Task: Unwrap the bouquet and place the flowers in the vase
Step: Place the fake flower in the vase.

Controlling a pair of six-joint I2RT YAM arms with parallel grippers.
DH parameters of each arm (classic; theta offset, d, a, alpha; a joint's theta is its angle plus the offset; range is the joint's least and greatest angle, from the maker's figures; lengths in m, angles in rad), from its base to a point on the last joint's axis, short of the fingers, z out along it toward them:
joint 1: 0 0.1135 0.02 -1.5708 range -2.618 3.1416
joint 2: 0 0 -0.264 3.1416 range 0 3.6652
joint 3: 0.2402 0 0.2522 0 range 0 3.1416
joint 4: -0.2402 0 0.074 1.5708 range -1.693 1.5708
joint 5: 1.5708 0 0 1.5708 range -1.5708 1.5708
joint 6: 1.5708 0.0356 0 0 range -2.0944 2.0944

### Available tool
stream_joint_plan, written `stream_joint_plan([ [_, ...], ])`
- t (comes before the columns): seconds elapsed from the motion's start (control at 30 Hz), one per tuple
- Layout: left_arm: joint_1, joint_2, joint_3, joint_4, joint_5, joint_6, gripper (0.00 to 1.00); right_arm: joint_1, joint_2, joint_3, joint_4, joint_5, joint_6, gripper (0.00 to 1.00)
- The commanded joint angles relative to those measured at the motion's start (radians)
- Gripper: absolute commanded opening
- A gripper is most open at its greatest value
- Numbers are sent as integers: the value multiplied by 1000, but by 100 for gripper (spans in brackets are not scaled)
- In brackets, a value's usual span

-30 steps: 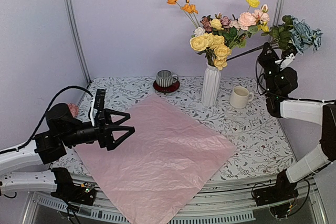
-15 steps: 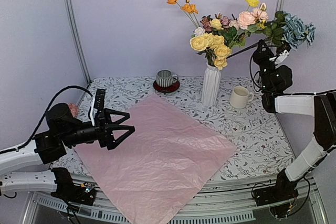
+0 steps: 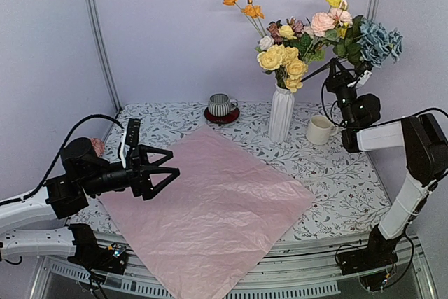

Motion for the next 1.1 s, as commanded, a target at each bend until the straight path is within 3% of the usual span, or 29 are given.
stream_joint_plan([
  [0.0, -11, -6, 15, 3, -4, 9, 95, -2, 14, 38, 16, -131, -40, 2],
  [0.33, -10, 17, 13, 17, -2, 12, 95, -2, -29, 106, -268, -303, -245, 2],
  [1.07, -11, 27, 11, 10, -7, 15, 95, -1, 105, 150, -389, -378, -259, 3],
])
